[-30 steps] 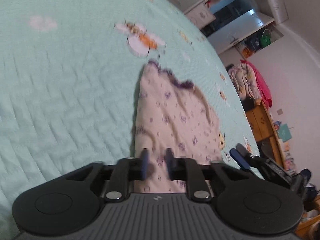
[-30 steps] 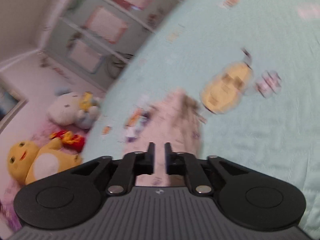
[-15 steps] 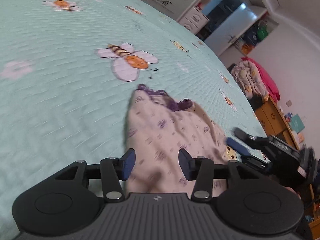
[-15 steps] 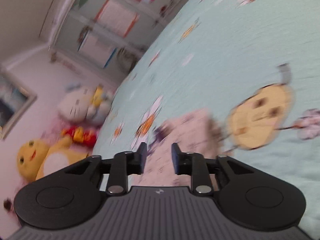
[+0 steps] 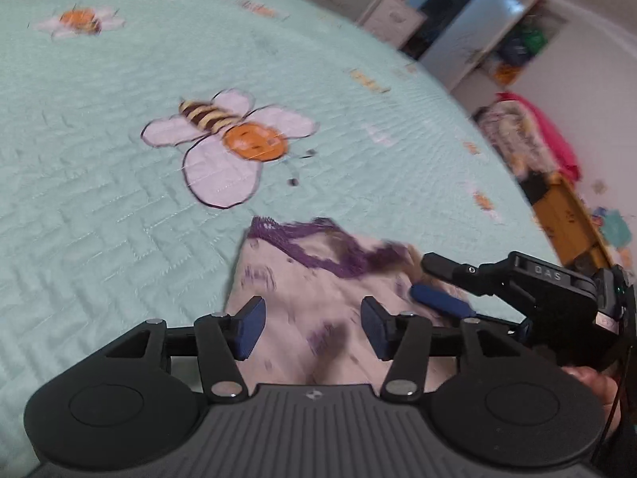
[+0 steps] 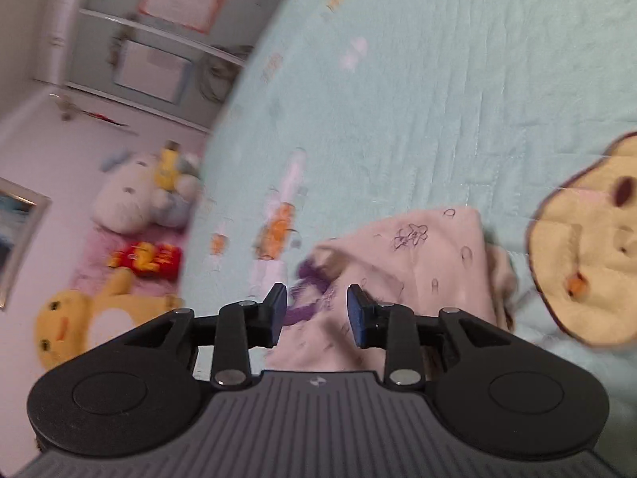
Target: Fold clothes
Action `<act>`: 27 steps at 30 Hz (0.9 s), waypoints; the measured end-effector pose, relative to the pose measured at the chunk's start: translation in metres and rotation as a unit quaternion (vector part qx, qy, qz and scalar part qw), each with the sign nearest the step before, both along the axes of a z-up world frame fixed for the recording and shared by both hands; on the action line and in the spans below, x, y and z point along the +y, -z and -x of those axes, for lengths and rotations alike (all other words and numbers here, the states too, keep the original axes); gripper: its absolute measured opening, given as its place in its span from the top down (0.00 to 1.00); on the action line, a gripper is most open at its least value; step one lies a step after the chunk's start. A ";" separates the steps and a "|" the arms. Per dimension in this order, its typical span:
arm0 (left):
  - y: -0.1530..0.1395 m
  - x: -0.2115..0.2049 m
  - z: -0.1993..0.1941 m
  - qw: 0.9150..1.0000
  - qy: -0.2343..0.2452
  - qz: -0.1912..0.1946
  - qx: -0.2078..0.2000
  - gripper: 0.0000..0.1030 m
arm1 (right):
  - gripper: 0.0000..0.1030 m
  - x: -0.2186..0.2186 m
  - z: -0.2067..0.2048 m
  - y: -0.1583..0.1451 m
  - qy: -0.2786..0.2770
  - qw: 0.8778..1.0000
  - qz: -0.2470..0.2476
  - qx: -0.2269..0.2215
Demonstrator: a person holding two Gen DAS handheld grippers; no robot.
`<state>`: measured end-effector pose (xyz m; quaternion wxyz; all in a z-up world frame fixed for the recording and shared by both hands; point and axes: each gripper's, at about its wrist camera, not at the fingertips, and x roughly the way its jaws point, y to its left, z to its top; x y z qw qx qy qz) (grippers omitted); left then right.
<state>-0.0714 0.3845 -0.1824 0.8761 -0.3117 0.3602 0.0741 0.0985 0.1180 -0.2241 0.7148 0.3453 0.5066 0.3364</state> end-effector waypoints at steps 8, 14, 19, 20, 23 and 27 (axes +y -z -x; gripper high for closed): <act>-0.006 0.011 -0.011 1.000 -0.003 -0.003 -0.026 0.41 | 0.63 -0.012 -0.027 -0.001 0.077 0.995 -0.059 0.033; -0.001 0.022 -0.014 1.000 -0.020 0.018 -0.015 0.45 | 0.72 0.009 -0.043 0.016 0.074 0.992 -0.070 0.077; -0.020 0.017 0.007 0.999 -0.006 0.012 -0.042 0.44 | 0.62 -0.017 -0.018 -0.009 0.062 0.987 -0.133 0.060; -0.024 0.015 0.012 0.999 -0.003 0.011 -0.047 0.43 | 0.58 -0.018 -0.006 -0.012 0.041 0.991 -0.121 0.047; -0.028 -0.004 0.026 0.999 0.010 -0.018 -0.034 0.42 | 0.55 -0.030 0.013 -0.016 0.024 0.999 -0.024 -0.008; -0.034 -0.040 0.050 0.994 0.027 -0.107 0.006 0.41 | 0.62 -0.048 0.042 -0.046 0.035 0.987 0.102 -0.117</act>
